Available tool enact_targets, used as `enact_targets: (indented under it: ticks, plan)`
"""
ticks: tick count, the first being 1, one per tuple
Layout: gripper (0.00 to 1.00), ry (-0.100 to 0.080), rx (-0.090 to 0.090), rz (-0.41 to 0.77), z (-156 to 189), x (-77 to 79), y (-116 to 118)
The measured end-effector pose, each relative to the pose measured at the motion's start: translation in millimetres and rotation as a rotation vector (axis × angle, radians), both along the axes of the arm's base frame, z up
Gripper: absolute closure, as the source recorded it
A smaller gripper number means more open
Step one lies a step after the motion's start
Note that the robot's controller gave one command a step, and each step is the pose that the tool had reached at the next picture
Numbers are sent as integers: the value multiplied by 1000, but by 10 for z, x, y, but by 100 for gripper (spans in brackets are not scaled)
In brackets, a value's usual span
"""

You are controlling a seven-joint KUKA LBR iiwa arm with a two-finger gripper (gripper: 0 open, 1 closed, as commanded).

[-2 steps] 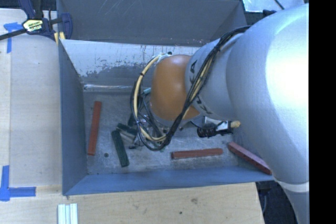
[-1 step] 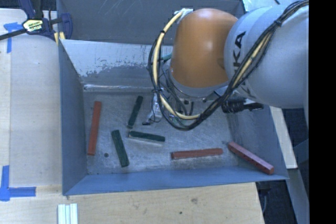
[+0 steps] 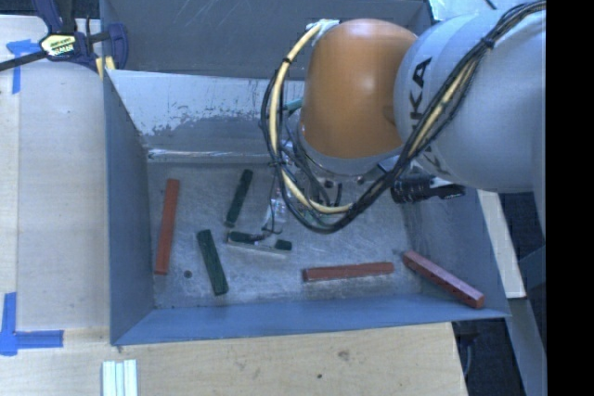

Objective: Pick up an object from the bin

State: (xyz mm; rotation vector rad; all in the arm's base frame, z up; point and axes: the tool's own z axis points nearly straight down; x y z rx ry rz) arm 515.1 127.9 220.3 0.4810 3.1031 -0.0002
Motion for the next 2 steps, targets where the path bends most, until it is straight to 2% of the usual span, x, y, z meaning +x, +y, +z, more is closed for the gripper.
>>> enact_targets:
  ticks: [1, 2]
  plan:
    - [0, 3, -4, -4, -850, 458, -703]
    - [0, 9, -1, -96, -1539, -107, -555]
